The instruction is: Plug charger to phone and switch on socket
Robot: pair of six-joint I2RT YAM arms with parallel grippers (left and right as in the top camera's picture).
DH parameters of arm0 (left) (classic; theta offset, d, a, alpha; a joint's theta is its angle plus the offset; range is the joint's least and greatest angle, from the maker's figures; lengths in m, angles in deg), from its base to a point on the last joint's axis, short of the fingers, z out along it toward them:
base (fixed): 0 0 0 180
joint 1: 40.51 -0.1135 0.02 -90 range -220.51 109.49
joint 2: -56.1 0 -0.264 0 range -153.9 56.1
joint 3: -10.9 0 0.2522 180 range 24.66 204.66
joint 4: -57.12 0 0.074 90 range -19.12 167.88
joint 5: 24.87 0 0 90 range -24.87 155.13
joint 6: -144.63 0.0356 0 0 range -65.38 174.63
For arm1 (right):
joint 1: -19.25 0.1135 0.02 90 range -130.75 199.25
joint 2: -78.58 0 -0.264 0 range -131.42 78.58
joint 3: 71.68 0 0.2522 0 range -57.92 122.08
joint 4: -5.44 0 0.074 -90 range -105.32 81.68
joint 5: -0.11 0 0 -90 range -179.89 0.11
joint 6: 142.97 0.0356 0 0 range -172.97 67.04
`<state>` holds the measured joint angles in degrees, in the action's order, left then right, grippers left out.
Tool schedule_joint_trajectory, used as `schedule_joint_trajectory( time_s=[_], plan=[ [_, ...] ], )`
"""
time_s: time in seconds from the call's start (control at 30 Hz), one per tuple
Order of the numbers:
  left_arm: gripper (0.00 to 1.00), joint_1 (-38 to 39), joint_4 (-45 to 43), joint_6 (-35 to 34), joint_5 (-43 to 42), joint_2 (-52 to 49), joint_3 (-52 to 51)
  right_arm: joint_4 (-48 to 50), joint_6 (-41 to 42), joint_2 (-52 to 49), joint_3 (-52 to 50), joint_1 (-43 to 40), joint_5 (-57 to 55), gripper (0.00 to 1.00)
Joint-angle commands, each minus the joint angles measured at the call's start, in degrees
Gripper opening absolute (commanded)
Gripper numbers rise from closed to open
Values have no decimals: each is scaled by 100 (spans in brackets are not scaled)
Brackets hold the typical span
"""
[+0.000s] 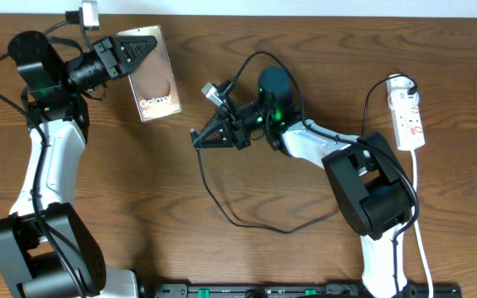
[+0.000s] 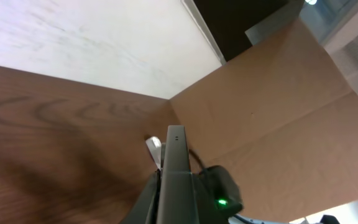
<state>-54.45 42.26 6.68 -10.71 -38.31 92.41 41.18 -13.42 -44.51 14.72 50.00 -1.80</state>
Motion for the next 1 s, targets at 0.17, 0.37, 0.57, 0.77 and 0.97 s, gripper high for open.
schedule_joint_trajectory(
  time_s=[0.17,0.37,0.57,0.77,0.97],
  plan=[
    [8,256,-87,48,284,11,-15,831,1919,17,39,48,-352,1],
    [7,492,-87,96,369,11,-15,841,2024,17,39,48,-442,1],
    [7,540,-87,96,367,11,-15,968,2129,17,39,48,-509,1],
    [7,540,-85,98,435,11,-15,1676,2636,17,39,48,-544,1],
    [8,540,-85,118,474,11,-15,1696,2688,17,39,79,-570,1]
  ],
)
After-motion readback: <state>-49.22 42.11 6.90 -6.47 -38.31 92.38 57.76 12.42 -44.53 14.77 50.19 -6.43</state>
